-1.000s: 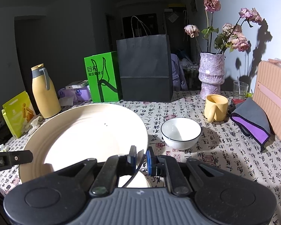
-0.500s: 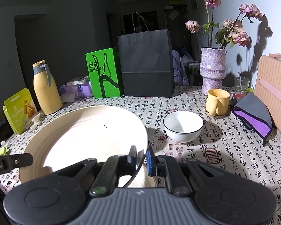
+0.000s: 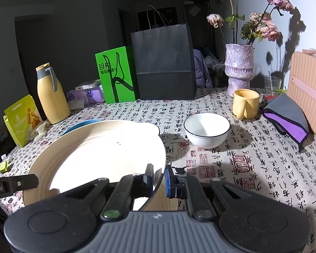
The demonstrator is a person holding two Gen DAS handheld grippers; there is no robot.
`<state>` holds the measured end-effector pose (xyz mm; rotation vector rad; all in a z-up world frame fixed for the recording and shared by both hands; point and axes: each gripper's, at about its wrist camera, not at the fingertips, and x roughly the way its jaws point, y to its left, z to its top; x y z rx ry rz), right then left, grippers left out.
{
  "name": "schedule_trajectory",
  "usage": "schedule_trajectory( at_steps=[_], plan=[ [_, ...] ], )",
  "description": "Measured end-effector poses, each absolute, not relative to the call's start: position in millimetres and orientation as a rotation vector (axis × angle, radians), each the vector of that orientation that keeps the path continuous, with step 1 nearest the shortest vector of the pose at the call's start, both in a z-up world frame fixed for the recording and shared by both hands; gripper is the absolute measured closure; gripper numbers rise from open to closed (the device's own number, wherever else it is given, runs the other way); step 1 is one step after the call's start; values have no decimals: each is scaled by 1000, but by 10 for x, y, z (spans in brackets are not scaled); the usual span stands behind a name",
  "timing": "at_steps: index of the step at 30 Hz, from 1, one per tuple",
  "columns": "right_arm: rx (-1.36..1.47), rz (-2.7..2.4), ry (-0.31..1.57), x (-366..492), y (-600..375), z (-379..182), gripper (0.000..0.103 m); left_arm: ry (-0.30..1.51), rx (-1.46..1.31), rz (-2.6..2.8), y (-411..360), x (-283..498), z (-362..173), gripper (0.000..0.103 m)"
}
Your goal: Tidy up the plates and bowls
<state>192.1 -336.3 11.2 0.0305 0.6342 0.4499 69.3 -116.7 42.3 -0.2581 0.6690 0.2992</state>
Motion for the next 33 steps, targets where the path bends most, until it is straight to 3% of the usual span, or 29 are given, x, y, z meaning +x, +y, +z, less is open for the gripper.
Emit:
schedule_trajectory(
  at_steps=[33],
  plan=[
    [35, 451, 740, 2013, -3374, -365, 92, 741, -263, 297, -1167, 793, 15, 91]
  ],
)
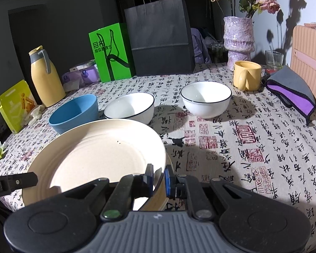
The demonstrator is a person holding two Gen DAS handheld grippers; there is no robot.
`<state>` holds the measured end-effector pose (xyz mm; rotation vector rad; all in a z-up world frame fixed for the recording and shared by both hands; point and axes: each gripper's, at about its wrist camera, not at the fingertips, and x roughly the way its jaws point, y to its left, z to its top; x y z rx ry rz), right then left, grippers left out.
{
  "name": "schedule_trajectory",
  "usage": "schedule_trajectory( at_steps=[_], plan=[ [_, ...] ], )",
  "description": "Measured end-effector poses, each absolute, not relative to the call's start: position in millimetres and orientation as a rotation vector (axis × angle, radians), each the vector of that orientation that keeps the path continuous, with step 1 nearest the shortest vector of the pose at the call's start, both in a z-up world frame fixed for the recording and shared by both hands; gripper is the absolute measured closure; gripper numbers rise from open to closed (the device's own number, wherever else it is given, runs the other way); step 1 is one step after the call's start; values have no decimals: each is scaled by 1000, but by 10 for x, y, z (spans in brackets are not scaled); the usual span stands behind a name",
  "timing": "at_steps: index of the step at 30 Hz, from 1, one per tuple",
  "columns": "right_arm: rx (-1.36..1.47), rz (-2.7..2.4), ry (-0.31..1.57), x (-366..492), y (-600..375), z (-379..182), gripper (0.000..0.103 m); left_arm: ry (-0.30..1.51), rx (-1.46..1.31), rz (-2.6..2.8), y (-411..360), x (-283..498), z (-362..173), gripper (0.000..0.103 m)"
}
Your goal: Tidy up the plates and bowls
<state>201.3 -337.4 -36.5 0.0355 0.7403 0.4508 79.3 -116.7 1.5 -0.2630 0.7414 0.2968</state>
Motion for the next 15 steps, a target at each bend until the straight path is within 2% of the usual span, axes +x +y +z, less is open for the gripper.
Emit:
schedule_trajectory(
  at_steps=[15],
  plan=[
    [40, 440, 760, 2078, -3379, -511, 93, 781, -250, 302, -1190, 888, -175, 91]
  ],
)
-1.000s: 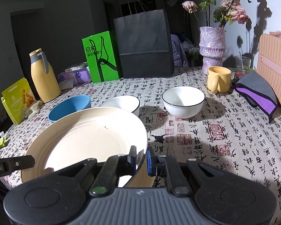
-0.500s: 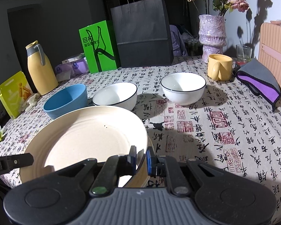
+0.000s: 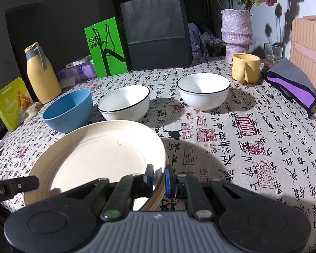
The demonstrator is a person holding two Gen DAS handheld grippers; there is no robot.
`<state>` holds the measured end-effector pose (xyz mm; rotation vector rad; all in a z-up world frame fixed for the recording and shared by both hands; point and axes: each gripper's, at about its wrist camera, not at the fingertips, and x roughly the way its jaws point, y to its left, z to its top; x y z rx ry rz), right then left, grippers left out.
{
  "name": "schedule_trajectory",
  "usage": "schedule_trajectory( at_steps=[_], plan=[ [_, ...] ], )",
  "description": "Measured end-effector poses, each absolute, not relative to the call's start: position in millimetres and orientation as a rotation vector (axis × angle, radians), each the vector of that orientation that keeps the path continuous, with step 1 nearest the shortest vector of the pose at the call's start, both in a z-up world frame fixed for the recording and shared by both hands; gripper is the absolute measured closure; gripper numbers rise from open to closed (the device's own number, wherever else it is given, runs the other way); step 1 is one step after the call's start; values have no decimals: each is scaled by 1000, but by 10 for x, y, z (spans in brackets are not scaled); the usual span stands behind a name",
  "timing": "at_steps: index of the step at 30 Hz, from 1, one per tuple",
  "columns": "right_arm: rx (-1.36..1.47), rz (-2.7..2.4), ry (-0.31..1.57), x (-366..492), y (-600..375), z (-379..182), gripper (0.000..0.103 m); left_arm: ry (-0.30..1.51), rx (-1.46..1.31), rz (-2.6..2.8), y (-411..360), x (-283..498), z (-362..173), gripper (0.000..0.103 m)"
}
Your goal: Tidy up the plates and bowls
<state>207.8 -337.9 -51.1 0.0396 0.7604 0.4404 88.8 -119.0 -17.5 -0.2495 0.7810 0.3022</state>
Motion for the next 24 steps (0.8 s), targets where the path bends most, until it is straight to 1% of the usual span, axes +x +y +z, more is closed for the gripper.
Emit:
schedule_trajectory(
  at_steps=[10, 24],
  plan=[
    [8, 433, 735, 2086, -3335, -583, 93, 776, -225, 313, -1212, 940, -283, 91],
    [-120, 394, 656, 2010, -3178, -695, 92, 753, -173, 329, -1266, 954, -421, 91]
  ],
)
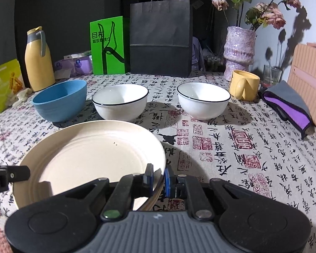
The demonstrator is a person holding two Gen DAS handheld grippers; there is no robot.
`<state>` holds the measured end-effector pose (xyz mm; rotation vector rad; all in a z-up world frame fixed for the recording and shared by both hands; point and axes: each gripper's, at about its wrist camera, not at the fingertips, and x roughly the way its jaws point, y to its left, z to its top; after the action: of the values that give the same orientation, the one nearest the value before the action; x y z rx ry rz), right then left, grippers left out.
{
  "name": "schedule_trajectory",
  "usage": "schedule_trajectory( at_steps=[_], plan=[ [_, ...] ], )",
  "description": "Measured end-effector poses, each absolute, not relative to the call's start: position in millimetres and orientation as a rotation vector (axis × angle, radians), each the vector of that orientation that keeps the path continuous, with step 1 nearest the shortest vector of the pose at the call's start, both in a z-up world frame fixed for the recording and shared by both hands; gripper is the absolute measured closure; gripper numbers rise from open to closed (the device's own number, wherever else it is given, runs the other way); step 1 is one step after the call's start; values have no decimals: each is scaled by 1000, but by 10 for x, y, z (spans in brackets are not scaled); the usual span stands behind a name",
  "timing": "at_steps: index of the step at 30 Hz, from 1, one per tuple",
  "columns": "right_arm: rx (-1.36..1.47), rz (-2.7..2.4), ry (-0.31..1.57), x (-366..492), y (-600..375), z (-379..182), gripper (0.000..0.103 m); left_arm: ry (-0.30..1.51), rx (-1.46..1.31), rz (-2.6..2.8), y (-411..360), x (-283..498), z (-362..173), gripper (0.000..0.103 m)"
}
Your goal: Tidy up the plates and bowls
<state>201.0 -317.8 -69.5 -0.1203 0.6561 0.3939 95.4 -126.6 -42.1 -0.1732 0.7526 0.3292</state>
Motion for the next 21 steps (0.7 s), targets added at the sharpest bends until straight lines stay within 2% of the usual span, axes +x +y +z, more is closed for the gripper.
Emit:
schedule_trajectory(
  at_steps=[21],
  plan=[
    [-226, 367, 544, 1855, -3095, -829, 91, 640, -90, 338, -1369, 893, -549, 90]
  ],
)
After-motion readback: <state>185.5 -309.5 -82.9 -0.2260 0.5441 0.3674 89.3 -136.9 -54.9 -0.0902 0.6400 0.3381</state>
